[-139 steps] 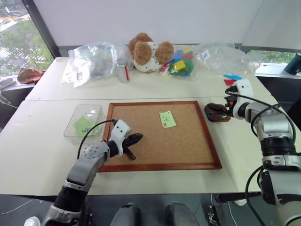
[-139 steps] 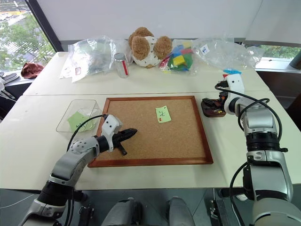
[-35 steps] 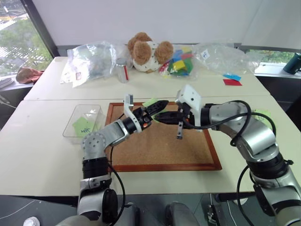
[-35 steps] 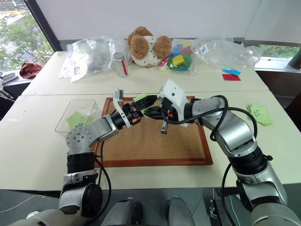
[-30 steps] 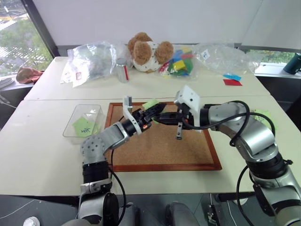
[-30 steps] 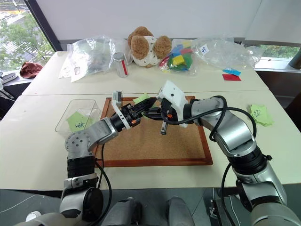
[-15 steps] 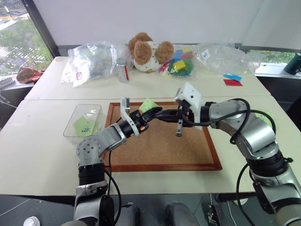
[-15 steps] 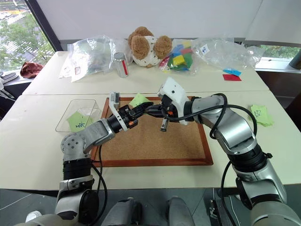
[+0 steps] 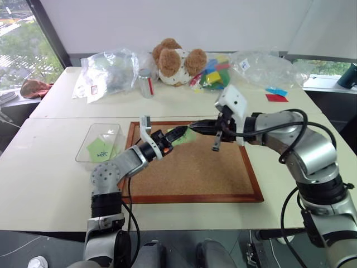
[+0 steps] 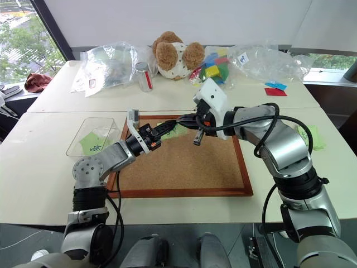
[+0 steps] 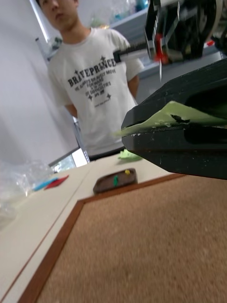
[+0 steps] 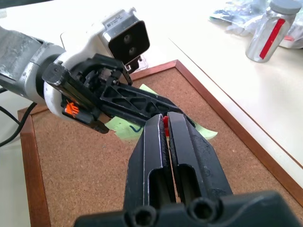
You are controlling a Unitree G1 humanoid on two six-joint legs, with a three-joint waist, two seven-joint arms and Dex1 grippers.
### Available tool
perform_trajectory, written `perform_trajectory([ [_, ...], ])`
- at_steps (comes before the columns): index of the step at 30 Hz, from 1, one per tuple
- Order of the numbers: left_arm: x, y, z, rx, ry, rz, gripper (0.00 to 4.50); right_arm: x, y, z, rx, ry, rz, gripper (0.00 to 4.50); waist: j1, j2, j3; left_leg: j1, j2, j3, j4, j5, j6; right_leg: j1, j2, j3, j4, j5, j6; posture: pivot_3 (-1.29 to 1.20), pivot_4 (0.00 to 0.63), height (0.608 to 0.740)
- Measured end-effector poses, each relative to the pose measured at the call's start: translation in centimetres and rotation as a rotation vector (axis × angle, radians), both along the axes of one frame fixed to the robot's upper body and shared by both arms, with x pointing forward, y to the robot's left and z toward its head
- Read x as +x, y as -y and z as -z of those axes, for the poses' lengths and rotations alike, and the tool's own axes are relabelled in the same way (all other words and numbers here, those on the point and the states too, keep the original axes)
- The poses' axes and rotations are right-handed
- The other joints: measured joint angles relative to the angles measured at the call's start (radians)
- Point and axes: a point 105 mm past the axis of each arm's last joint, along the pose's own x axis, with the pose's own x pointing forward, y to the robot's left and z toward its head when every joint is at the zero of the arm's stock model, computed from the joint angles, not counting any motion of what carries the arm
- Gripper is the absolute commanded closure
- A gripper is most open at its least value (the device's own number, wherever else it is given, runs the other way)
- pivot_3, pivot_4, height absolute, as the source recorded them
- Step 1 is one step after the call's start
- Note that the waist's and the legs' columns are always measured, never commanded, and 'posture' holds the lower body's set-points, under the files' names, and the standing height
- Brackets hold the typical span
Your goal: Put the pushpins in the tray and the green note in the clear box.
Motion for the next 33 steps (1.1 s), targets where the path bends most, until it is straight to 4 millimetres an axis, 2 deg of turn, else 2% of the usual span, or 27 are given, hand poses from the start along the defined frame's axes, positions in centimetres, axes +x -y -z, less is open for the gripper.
perform_trajectory([
  [11, 0.2, -0.1, 0.0, -0.009, 0.001, -0.017, 4.45, 0.6, 1.1, -0.1, -0.016, 0.006, 0.043, 4.5, 0.0, 0.0, 0.0, 0.0, 0.0, 0.0, 0.0, 0.0, 0.0, 0.0, 0.0, 0.0, 0.0, 0.0, 0.0, 0.0, 0.15, 0.74],
  [14, 0.3, -0.3, -0.2, -0.023, 0.002, -0.025, 4.45, 2.8, 4.3, -0.1, -0.012, 0.0, 0.176, 4.5, 0.004, 0.0, 0.0, 0.0, 0.0, 0.0, 0.001, 0.0, 0.0, 0.001, 0.0, 0.0, 0.0, 0.0, 0.0, 0.0, 0.15, 0.74],
  [18, 0.4, -0.7, -0.5, -0.044, -0.002, -0.04, 4.45, 6.4, 10.7, 0.1, 0.036, -0.025, 0.453, 4.5, 0.012, 0.0, 0.0, 0.0, 0.0, 0.0, 0.0, 0.0, 0.0, 0.0, 0.0, 0.0, 0.0, 0.0, 0.0, 0.0, 0.15, 0.74],
  [20, 0.5, -0.8, -0.7, -0.058, 0.0, -0.048, 4.45, 7.9, 14.2, 1.2, 0.047, -0.062, 0.605, 4.5, 0.014, 0.0, 0.0, 0.0, 0.0, 0.001, 0.0, 0.0, 0.0, 0.0, 0.0, 0.0, -0.001, 0.0, 0.0, 0.0, 0.15, 0.74],
  [22, 0.5, -0.9, -0.8, -0.06, 0.003, -0.053, 4.45, 8.8, 16.8, 2.6, 0.044, -0.108, 0.712, 4.5, 0.014, 0.0, 0.0, 0.0, 0.0, 0.001, -0.001, 0.0, 0.0, 0.0, 0.0, 0.0, -0.001, 0.0, 0.0, 0.0, 0.15, 0.74],
  [26, 0.5, -0.9, -0.9, -0.062, 0.002, -0.057, 4.45, 9.6, 18.8, 4.5, 0.055, -0.18, 0.789, 4.5, 0.013, 0.0, 0.0, 0.0, 0.0, 0.001, -0.001, 0.0, 0.0, 0.0, 0.001, 0.001, -0.001, 0.0, 0.0, 0.0, 0.15, 0.74],
  [30, 0.4, -0.9, -1.1, -0.067, 0.005, -0.057, 4.45, 10.4, 19.9, 5.7, 0.056, -0.204, 0.835, 4.5, 0.013, 0.0, 0.0, 0.0, 0.0, 0.001, 0.0, 0.0, -0.001, 0.0, 0.001, 0.001, -0.001, 0.0, 0.0, 0.0, 0.15, 0.74],
  [33, 0.4, -0.9, -1.2, -0.069, 0.011, -0.061, 4.45, 10.7, 20.2, 7.4, 0.056, -0.246, 0.858, 4.5, 0.013, 0.0, 0.0, 0.0, 0.0, 0.001, -0.001, 0.0, -0.001, 0.0, 0.001, 0.001, -0.001, 0.0, 0.0, 0.0, 0.15, 0.74],
])
